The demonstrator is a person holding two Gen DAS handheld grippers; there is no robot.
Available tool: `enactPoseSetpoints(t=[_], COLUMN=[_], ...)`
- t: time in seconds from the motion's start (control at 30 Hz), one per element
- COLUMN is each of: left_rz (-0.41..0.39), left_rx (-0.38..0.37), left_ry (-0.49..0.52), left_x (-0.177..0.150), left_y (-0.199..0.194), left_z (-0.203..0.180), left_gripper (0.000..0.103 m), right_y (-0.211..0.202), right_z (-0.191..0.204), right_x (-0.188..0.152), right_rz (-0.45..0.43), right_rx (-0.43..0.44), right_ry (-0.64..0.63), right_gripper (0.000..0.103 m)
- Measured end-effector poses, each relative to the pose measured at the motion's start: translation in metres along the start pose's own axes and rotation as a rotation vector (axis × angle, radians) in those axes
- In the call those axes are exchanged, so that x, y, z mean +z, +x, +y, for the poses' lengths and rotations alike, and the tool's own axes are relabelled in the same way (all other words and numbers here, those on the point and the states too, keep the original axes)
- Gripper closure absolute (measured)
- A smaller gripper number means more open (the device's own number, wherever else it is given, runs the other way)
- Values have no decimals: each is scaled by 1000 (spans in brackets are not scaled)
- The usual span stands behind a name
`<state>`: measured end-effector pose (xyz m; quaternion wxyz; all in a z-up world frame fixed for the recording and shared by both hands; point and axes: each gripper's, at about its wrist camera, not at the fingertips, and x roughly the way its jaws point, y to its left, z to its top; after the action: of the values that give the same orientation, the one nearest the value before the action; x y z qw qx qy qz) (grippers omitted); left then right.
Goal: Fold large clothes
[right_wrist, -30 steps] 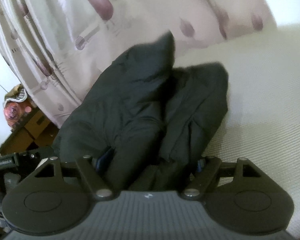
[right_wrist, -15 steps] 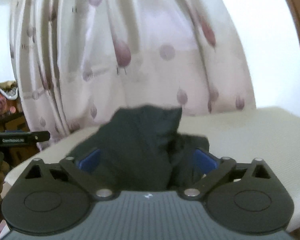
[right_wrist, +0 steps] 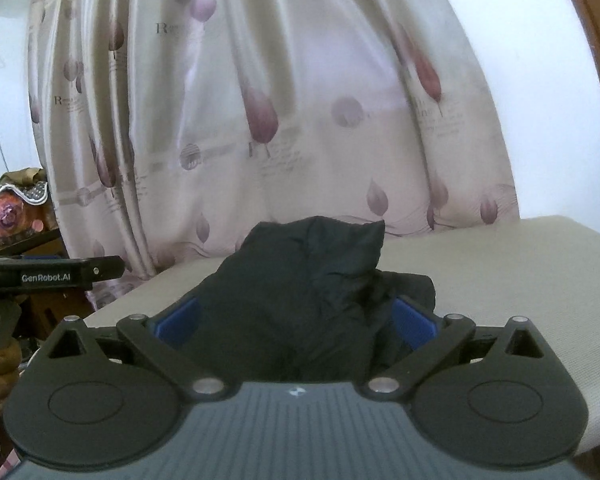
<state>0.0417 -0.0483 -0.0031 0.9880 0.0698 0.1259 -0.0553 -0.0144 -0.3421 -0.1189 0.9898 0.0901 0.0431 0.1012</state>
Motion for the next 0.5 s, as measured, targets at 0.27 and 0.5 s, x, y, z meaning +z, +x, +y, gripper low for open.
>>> enactPoseSetpoints(t=[0.27, 0.5], left_rz=[6, 57], left_rx=[-27, -49], left_ry=[24, -19], left_x=[-7, -9], left_y=[0, 7], left_z=[-8, -7], left_gripper=[0, 0], right_y=[2, 4], right_z=[0, 4], right_x=[-4, -6], right_rz=[28, 38], right_rx=[-19, -48], right_ry=[1, -20], right_gripper=[0, 0])
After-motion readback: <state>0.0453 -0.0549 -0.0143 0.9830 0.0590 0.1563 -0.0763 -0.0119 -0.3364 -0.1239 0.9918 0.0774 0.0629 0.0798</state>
